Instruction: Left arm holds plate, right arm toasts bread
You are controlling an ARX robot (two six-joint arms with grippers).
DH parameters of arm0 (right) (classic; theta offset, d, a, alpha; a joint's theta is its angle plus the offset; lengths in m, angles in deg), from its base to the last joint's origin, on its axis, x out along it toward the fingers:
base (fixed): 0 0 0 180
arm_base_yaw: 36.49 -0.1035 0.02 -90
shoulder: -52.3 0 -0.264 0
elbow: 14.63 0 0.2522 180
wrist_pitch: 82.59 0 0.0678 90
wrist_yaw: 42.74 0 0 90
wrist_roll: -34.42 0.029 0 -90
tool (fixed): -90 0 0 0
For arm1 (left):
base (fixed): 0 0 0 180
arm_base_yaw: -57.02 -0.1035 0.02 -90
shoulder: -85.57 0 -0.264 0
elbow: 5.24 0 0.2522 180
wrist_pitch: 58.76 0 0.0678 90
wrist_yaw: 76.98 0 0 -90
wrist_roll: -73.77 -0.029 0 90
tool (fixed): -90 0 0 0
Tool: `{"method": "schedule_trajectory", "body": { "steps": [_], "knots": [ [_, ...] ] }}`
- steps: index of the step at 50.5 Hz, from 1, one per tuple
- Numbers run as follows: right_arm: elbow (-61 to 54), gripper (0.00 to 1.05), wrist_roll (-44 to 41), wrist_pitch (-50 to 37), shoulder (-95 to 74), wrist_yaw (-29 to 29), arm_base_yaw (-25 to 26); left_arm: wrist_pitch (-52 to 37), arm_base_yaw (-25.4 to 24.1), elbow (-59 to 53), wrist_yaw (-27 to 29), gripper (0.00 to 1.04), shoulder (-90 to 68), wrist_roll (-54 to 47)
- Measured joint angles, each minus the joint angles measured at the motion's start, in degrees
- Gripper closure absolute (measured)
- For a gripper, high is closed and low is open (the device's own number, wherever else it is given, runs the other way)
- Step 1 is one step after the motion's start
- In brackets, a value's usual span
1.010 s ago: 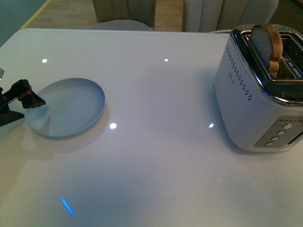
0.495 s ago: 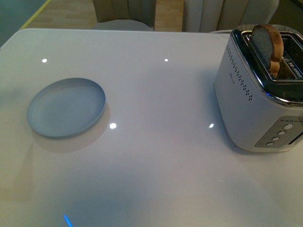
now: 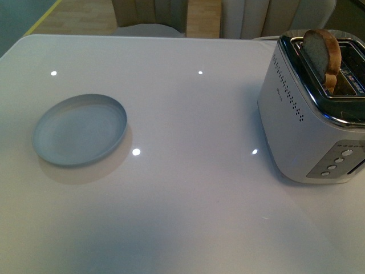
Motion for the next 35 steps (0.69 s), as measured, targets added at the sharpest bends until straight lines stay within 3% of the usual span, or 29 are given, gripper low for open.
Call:
{"method": "schedule_trajectory", "body": {
  "steps": [5,7,13,33,35],
  "knots": [
    [0.0,0.09,0.0,0.0,0.0,0.0,0.0,-1.4,1.3,-3.6,1.2,0.07,4.3,0.6],
    [0.0,0.09,0.0,0.0,0.0,0.0,0.0,-9.1,2.4,-6.2,7.0,0.17,4.3,-2.5],
    [0.0,0.09,0.0,0.0,0.0,0.0,0.0,-17.4,3.8,-12.0,11.3,0.34,6.4,-7.1],
    [0.0,0.09,0.0,0.0,0.0,0.0,0.0,-16.3,7.8,-25.7,15.2,1.02,21.7,-9.8],
    [0.0,0.09,0.0,0.0,0.0,0.0,0.0,-15.5,8.1,-26.8,15.4,1.02,23.2,-9.9]
  ]
}}
